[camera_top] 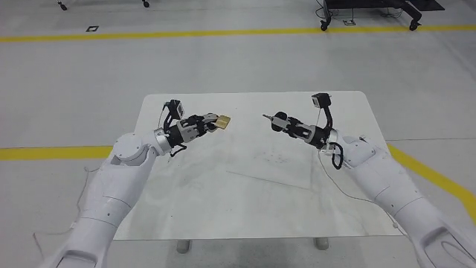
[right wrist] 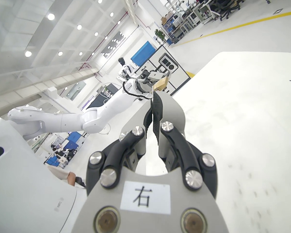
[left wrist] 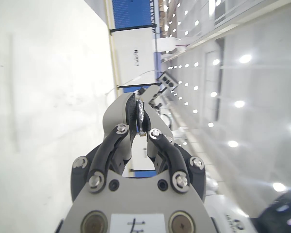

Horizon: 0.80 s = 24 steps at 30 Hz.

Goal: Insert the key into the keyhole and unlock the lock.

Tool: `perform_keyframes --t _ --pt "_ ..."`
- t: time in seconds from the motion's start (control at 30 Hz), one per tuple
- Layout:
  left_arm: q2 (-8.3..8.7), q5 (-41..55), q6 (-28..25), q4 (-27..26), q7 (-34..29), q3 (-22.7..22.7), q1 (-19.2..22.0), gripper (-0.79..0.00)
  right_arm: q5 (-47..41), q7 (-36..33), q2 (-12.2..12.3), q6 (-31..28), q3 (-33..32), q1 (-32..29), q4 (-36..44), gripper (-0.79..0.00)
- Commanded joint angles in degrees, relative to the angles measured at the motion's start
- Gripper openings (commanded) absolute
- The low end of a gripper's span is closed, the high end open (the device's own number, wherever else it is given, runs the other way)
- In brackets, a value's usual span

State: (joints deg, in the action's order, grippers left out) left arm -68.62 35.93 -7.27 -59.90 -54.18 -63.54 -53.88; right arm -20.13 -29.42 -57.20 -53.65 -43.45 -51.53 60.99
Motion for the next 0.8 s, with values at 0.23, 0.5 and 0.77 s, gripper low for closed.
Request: perform_keyframes --t 0.23,0.5,0.77 --pt "-0.62 2.1 0.5 2.1 0.0 0.6 1.1 -0.785 0.7 1.9 -0.4 0.0 0.0 0.0 -0.2 -0.785" --pt "-0.91 11.0 7.3 2.1 -3.0 -1.2 0.5 -0.785 7.1 2.9 -1.3 6.1 1.1 0.0 5.1 -0.785" --pt "-1.68 22.4 14.1 4.8 -12.1 -1.9 0.6 -0.785 11.0 -1.0 -3.3 6.0 3.8 2.0 8.8 -0.785"
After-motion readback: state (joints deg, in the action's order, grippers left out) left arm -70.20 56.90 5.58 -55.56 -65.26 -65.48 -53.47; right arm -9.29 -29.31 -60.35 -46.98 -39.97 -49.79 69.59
